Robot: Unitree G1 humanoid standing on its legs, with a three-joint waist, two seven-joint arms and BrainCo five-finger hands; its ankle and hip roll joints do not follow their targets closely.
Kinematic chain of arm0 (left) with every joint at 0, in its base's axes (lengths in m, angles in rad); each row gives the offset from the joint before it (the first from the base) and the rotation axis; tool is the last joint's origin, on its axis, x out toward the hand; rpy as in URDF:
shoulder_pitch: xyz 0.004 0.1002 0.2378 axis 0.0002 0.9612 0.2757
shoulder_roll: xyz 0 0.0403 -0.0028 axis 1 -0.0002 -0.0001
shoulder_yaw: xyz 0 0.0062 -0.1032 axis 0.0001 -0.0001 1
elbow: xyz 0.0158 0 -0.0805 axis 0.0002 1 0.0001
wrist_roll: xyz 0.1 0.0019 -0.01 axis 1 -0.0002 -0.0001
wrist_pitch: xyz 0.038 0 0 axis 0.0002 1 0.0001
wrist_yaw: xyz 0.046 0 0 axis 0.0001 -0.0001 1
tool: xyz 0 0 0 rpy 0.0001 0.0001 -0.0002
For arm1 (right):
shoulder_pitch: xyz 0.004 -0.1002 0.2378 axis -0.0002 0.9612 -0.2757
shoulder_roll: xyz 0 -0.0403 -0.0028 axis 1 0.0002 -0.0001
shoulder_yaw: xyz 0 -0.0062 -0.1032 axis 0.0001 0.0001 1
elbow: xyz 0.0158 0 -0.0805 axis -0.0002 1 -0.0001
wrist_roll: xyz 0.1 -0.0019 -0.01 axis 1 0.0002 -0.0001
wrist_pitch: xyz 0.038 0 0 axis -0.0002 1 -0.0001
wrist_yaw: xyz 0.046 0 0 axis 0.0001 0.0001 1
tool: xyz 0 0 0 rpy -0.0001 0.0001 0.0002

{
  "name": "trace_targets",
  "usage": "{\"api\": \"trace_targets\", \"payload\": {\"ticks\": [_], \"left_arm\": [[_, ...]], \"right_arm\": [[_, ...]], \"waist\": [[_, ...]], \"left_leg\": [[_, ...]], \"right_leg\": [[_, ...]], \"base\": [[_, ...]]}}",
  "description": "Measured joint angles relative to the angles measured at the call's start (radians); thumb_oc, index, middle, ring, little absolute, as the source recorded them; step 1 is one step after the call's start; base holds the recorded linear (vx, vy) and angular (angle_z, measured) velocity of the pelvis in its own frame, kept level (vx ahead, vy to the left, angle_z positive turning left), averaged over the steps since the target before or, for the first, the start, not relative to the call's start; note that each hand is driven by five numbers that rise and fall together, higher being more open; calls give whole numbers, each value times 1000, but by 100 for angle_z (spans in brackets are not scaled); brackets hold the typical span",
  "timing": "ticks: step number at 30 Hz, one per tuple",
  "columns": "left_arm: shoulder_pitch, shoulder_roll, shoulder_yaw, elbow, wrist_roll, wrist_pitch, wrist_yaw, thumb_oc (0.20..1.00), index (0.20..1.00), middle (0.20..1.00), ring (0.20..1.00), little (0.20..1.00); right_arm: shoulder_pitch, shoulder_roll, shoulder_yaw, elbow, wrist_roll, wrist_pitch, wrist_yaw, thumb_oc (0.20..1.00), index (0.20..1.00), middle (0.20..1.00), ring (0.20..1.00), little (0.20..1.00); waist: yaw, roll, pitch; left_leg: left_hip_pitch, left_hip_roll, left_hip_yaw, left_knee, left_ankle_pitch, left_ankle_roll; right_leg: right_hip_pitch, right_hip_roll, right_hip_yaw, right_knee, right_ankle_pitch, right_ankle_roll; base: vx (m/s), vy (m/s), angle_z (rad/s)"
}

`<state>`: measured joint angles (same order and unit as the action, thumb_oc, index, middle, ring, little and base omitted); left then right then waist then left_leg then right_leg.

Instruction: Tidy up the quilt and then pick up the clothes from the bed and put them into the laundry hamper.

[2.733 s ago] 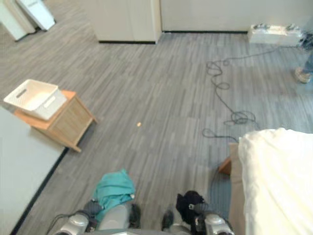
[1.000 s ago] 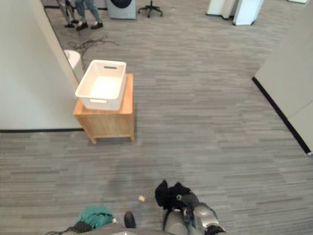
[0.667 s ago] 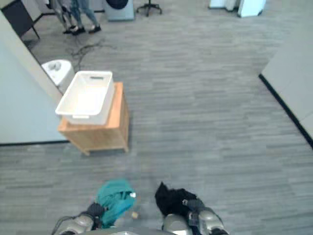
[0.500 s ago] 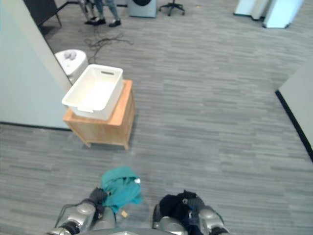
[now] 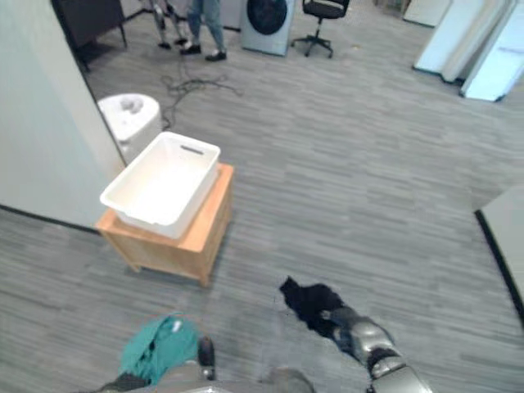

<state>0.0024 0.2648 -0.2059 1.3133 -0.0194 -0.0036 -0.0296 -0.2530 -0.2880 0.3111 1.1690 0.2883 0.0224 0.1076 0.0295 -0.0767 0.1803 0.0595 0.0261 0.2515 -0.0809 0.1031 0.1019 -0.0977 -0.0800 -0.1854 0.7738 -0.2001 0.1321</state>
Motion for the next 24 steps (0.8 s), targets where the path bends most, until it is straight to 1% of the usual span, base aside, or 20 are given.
{"api": "trace_targets", "payload": {"ticks": [1,3,4,6,7,8,9,10,11,12,13,14,15,16,17,19,20,22,23,24], "left_arm": [[-7,-7,-15,-9,0,1,1,200,200,200,200,200],[-28,-14,-37,-26,0,-3,2,200,200,200,200,200],[-42,-21,-43,-39,-1,-4,0,200,200,200,200,200],[-85,-30,-42,-51,-2,-10,-8,200,200,200,200,200],[-101,-31,-43,-50,-7,-9,-13,200,200,200,200,200],[-123,-31,-43,-53,-9,-10,-15,200,200,200,200,200],[-128,-27,-40,-67,-11,-13,-16,200,200,200,200,200],[-111,-25,-38,-85,-19,-21,-15,200,200,200,200,200],[-99,-17,-23,-90,-20,-26,-16,200,200,200,200,200],[-63,-32,-7,-94,-36,-32,-16,200,200,200,200,200],[-45,-45,-12,-98,-48,-33,-17,200,200,200,200,200],[-47,-73,13,-96,-63,-39,-24,200,200,200,200,200],[-64,-81,19,-97,-86,-40,-30,200,200,200,200,200],[-76,-84,38,-97,-96,-40,-39,200,200,200,200,200],[-92,-81,43,-107,-98,-39,-41,200,200,200,200,200],[-65,-66,50,-139,-96,-40,-47,200,200,200,200,200],[-64,-65,59,-135,-94,-39,-48,200,200,200,200,200],[-70,-75,74,-104,-94,-38,-51,200,200,200,200,200],[-58,-75,104,-97,-94,-37,-50,200,200,200,200,200],[-49,-68,105,-81,-93,-33,-50,200,200,200,200,200]], "right_arm": [[-1,19,1,-20,-2,-2,1,200,200,200,200,200],[-12,31,4,-33,-3,-9,1,200,200,200,200,200],[-11,33,4,-43,-3,-11,3,200,200,200,200,200],[-10,22,-3,-45,-3,-13,3,200,200,200,200,200],[-2,19,-10,-46,-3,-12,3,200,200,200,200,200],[3,17,-15,-46,-4,-9,4,200,200,200,200,200],[8,22,-19,-49,-5,-1,4,200,200,200,200,200],[20,31,-21,-48,-6,1,6,200,200,200,200,200],[24,39,-18,-41,-10,2,5,200,200,200,200,200],[51,38,-18,-48,-15,3,6,200,200,200,200,200],[59,32,-18,-51,-15,3,5,200,200,200,200,200],[55,22,-34,-58,-16,2,0,200,200,200,200,200],[50,13,-36,-61,-16,3,1,200,200,200,200,200],[45,2,-32,-75,-16,3,-1,200,200,200,200,200],[39,-10,-23,-75,-16,3,-4,200,200,200,200,200],[-8,-22,-22,-78,-16,-3,-17,200,200,200,200,200],[-21,-28,-24,-81,-15,-8,-19,200,200,200,200,200],[-19,-57,-41,-76,-15,-10,-24,200,200,200,200,200],[-15,-71,-36,-74,-15,4,-41,200,200,200,200,200],[5,-78,-47,-75,-16,3,-46,200,200,200,200,200]], "waist": [[1,-3,1],[2,11,9],[-3,16,5],[-4,39,4],[-15,47,1],[-29,52,2],[-38,48,5],[-37,32,-3],[-32,26,-9],[-38,29,-31],[-38,50,-49],[-29,62,-48],[-26,51,-46],[-28,19,-29],[-34,8,-24],[-6,-1,-22],[-5,0,-22],[-34,10,-28],[-51,13,-26],[-54,16,-42]], "left_leg": [[31,-18,-20,-1,-32,-20],[57,-34,-59,-1,-51,-31],[63,-38,-88,-1,-53,-35],[67,-45,-177,-1,-79,-63],[66,-44,-214,-1,-96,-80],[67,-39,-254,-1,-106,-80],[83,-33,-281,-1,-92,-85],[124,-32,-305,-1,-117,-111],[148,-29,-316,-1,-138,-121],[176,5,-333,5,-166,-146],[172,25,-330,17,-170,-156],[82,41,-304,176,-183,-185],[-3,38,-254,316,-161,-208],[-84,78,-125,454,-145,-204],[-115,145,53,514,-155,-172],[-118,160,167,412,-149,-161],[-118,154,200,371,-150,-172],[-120,112,288,234,-113,-171],[-106,98,316,204,-112,-143],[-104,77,293,206,-115,-118]], "right_leg": [[-40,-53,26,-36,-5,1],[-67,-89,52,-201,-4,1],[-48,-96,76,-383,16,5],[-21,-92,192,-724,125,28],[-9,-86,255,-810,166,33],[-5,-87,314,-867,209,35],[-9,-86,318,-867,277,28],[16,-94,292,-866,313,25],[42,-91,277,-864,314,25],[76,-73,249,-866,383,1],[81,-54,229,-864,408,-13],[101,-46,179,-860,390,-33],[109,-59,134,-864,378,-52],[135,-62,80,-866,361,-82],[155,-52,33,-866,344,-106],[163,-24,16,-867,321,-119],[159,-20,7,-867,319,-118],[173,-13,-58,-866,300,-116],[199,6,-121,-864,281,-112],[217,22,-158,-857,268,-102]], "base": [[412,-189,58],[421,-238,65],[409,-273,75],[462,-370,94],[374,-322,112],[273,-225,126],[501,-449,122],[385,-350,84],[324,-363,58],[144,-264,41],[194,-399,76],[214,-452,86],[218,-342,125],[169,-202,129],[184,-8,113],[272,27,32],[388,76,32],[292,73,86],[246,78,107],[244,78,96]]}}
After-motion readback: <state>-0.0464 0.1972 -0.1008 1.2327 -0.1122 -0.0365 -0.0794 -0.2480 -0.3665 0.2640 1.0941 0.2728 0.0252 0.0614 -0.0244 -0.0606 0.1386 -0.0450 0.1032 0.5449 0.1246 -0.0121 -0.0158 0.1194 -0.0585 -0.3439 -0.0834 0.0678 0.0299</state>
